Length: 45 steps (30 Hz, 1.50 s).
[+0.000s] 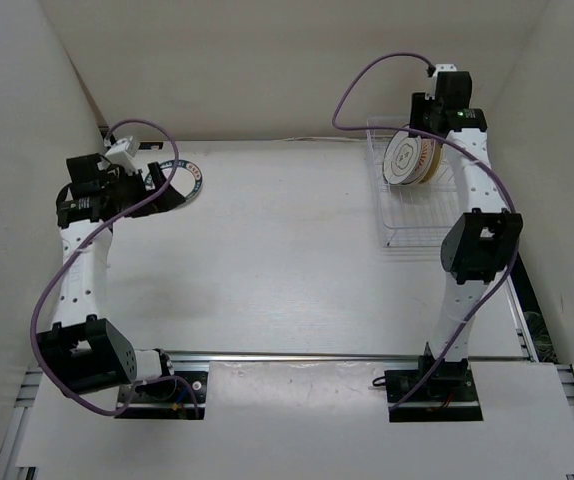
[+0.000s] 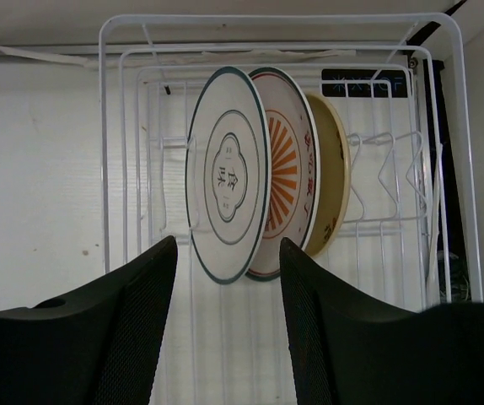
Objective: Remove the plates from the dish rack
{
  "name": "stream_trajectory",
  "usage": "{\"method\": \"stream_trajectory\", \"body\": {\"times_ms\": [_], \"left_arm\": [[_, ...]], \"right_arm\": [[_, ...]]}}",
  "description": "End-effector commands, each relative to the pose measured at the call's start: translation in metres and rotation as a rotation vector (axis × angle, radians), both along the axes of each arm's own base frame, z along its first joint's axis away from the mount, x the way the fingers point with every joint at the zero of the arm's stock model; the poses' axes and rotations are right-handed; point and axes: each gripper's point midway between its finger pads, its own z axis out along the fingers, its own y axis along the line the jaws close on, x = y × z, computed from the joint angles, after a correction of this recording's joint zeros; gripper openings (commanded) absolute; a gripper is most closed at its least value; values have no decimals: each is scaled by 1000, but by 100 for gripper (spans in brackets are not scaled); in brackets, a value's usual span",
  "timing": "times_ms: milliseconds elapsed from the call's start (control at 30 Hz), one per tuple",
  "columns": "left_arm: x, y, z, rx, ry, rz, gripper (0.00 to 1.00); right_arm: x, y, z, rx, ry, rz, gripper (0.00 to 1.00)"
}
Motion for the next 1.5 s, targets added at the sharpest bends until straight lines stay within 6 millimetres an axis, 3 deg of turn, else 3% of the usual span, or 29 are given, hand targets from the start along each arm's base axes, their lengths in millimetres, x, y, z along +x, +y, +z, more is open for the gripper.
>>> {"method": "stream_trajectory", "body": {"times_ms": [0,67,233,700,900,1033,1267,1333,1467], "left_arm": [[-13,-13,3,-25,-26,-90,100],[-19,-16,7,-26,-42,-98,100],[-31,-18,-9,-27,-16,-103,100],[-30,-18,-18,-36,12,-102,100],[-28,-16,-21,-32,23,-95,100],[-27,-15,-24,-28,27,-100,100],[-24,-13,-23,-22,28,-93,100],[-24,-13,-23,-22,28,-93,100],[-25,-14,-21,-19,19,-93,100]], "right_arm": [[20,-6,6,-13,-54,-20,56],[29,-6,2,-12,-60,-20,56],[40,-7,-13,-29,-50,-9,56],[57,-13,-47,-64,-14,-25,56],[62,-14,-57,-58,-3,6,51],[62,-10,-62,-46,8,24,40],[59,-10,-65,-28,27,41,12],[57,-8,-53,-21,5,51,0],[50,-6,-32,0,-21,47,0]]}}
